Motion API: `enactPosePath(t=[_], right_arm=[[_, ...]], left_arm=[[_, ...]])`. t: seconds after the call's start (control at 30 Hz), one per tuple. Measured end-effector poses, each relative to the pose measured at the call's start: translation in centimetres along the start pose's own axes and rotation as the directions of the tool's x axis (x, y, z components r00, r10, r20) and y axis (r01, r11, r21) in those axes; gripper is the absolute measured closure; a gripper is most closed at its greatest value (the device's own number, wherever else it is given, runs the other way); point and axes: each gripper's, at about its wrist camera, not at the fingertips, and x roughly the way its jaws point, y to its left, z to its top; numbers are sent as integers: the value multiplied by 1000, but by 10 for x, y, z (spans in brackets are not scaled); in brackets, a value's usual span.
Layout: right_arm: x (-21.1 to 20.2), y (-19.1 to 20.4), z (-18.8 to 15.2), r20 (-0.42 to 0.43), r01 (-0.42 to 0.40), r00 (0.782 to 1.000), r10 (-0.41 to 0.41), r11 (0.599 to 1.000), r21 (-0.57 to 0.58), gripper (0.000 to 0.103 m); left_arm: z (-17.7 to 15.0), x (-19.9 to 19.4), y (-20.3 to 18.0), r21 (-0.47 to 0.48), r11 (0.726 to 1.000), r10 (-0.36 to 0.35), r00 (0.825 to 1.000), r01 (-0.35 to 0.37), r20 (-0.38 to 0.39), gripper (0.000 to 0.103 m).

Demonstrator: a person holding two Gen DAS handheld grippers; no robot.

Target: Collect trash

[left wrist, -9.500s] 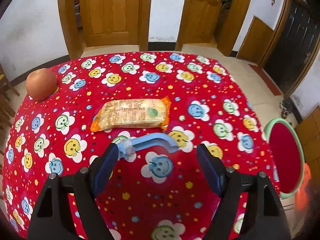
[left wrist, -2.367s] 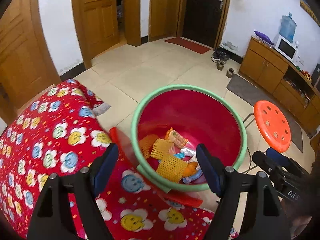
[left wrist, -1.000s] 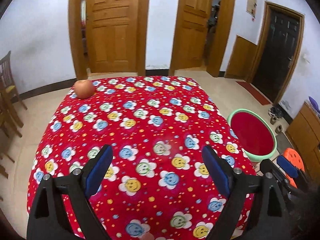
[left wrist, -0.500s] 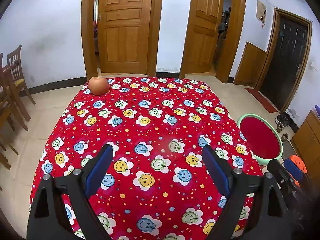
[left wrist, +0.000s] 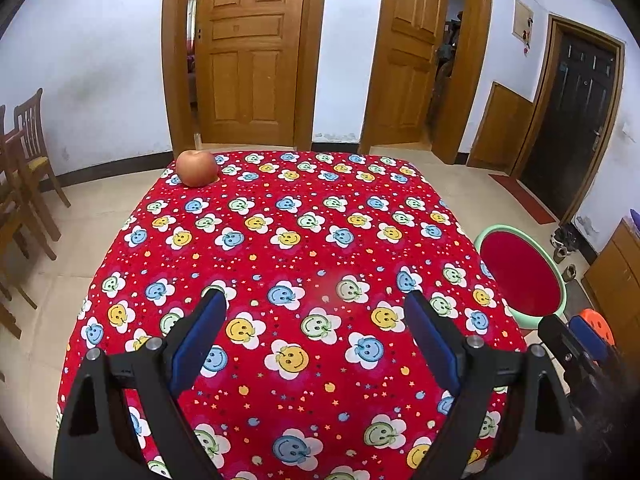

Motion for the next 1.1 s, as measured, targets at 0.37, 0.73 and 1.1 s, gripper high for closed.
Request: enactPosePath(t=[0.37,0.73,1.1], right_arm=[[0,-3,0,-1,-2,1000,2,1000,7,19],[0,-3,0,-1,-2,1000,2,1000,7,19],[0,-3,0,1,-1,1000,1,1000,8,19]], left_arm=[[0,-1,-1,1,1000,0,1000,0,0,14],[-1,-1,-2,-1,1000,-3,1000,3,-1,14],[0,-1,-2,-1,1000,-2,1000,2,-2,14]])
